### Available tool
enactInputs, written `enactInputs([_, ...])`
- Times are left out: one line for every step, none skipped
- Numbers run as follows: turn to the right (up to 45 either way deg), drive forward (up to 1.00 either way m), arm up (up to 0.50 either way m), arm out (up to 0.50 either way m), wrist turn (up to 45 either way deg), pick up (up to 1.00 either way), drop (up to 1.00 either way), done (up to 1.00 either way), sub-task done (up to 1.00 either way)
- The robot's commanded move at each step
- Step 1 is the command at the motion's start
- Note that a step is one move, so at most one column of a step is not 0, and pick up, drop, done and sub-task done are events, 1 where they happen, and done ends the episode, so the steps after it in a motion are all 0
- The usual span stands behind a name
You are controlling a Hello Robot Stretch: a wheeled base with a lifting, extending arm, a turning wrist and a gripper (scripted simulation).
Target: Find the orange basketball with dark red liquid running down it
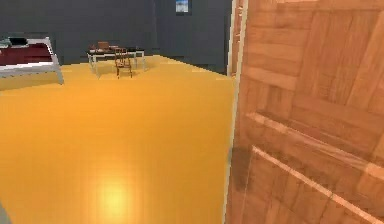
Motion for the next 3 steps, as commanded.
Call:
enactInputs([-21.0,0.00,0.00,0.00,0.0,0.00,0.00,0.00,0.00])
enactInputs([0.0,0.85,0.00,0.00,0.0,0.00,0.00,0.00,0.00])
enactInputs([45.0,0.00,0.00,0.00,0.0,0.00,0.00,0.00,0.00])
